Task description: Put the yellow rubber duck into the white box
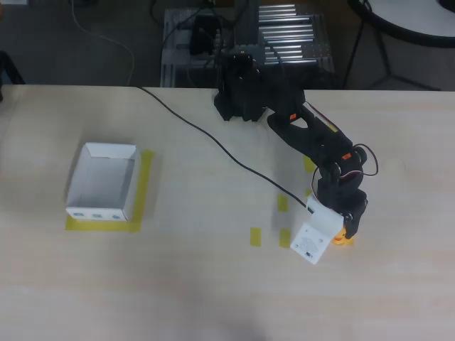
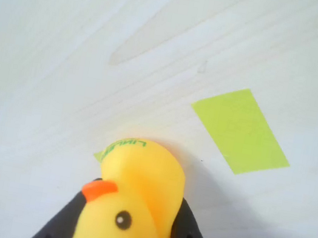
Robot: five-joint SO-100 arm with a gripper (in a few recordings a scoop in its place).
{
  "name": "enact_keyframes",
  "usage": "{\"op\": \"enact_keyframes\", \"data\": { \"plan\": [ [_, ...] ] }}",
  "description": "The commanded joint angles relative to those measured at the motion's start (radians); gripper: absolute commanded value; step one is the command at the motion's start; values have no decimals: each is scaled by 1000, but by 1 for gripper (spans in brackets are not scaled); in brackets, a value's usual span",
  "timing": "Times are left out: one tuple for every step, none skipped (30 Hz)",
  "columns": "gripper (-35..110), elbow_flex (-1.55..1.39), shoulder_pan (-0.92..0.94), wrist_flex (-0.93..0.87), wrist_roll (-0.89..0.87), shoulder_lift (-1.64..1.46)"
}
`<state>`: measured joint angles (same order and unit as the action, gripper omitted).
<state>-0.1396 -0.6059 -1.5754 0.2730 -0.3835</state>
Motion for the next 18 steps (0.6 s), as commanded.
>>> {"op": "enact_keyframes", "data": {
  "plan": [
    [0,58,48,-20,-74,-276],
    [0,20,72,-25,-87,-370],
    [0,-18,101,-29,-101,-471],
    [0,-63,135,-31,-115,-580],
    [0,-120,170,-31,-121,-695],
    [0,-173,209,-32,-130,-805],
    [0,-219,250,-40,-141,-910],
    [0,-262,301,-51,-156,-1011],
    [0,-304,357,-57,-169,-1104],
    [0,-353,420,-58,-181,-1192],
    [0,-397,489,-58,-189,-1272],
    [0,-436,565,-55,-195,-1338],
    [0,-477,644,-51,-198,-1402],
    [0,-532,723,-37,-190,-1465],
    [0,-604,808,-14,-187,-1531],
    [0,-687,897,9,-169,-1594],
    [0,-787,983,43,-147,-1660],
    [0,-899,1062,92,-121,-1724]
  ]
}}
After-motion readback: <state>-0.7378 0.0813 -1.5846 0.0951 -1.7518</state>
